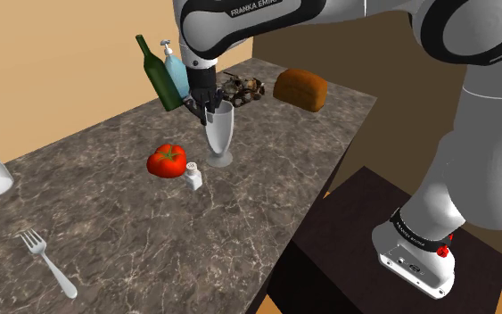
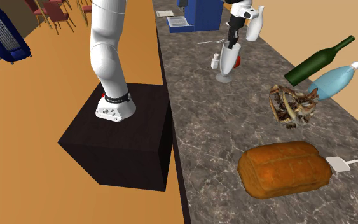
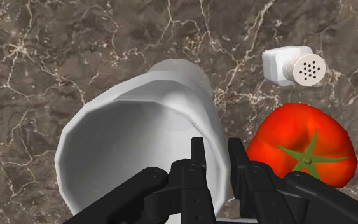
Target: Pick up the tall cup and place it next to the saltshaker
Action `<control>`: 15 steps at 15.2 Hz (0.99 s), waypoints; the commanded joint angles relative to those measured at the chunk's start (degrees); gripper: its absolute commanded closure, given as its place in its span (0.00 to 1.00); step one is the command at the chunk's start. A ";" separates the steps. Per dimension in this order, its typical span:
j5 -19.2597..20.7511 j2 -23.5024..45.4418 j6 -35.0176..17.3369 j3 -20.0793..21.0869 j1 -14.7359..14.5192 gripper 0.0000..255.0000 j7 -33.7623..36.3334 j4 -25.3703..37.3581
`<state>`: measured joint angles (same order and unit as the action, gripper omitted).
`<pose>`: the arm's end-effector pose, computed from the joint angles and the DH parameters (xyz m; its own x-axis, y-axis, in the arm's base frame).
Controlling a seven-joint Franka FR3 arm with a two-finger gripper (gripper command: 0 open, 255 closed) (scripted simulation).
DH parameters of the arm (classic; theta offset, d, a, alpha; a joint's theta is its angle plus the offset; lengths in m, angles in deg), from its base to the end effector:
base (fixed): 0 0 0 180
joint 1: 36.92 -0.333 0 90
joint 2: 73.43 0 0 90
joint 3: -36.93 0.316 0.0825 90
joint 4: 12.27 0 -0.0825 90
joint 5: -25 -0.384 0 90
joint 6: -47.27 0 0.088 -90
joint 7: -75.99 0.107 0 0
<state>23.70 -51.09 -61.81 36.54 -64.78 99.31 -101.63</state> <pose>0.5905 0.3095 0.4177 0.9967 0.0648 -0.0493 0.0650 -0.9979 0.0011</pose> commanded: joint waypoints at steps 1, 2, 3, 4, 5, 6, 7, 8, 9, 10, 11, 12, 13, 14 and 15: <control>0.00 -0.04 -0.06 0.00 0.00 1.00 -0.01 -0.03; 0.00 -0.04 -0.06 0.00 0.00 1.00 -0.01 -0.03; 0.00 -0.04 -0.06 0.00 0.00 1.00 -0.01 -0.03; 0.00 -0.04 -0.08 0.00 0.00 0.00 0.00 -0.04; 0.00 -0.05 -0.08 0.00 0.00 0.00 -0.01 -0.05; 0.00 -0.04 -0.08 0.00 0.00 0.00 -0.01 -0.05; 0.00 -0.04 -0.08 0.00 0.00 0.00 -0.01 -0.05; 0.00 -0.05 -0.08 0.00 0.00 0.00 -0.01 -0.05; 0.00 -0.04 -0.06 0.00 0.00 0.00 -0.01 -0.03; 0.01 -0.32 1.74 -0.01 0.02 0.00 0.00 1.50; 0.03 -0.52 3.58 -0.02 0.04 0.00 0.02 3.14; 0.03 -0.63 5.46 -0.03 0.07 0.00 0.03 4.89; 0.04 -0.66 6.96 -0.04 0.08 0.00 0.04 6.37; 0.04 -0.66 6.96 -0.04 0.08 0.00 0.04 6.37; 0.04 -0.67 6.96 -0.04 0.08 0.00 0.04 6.36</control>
<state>23.74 -51.69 -55.29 36.49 -64.67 99.30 -95.58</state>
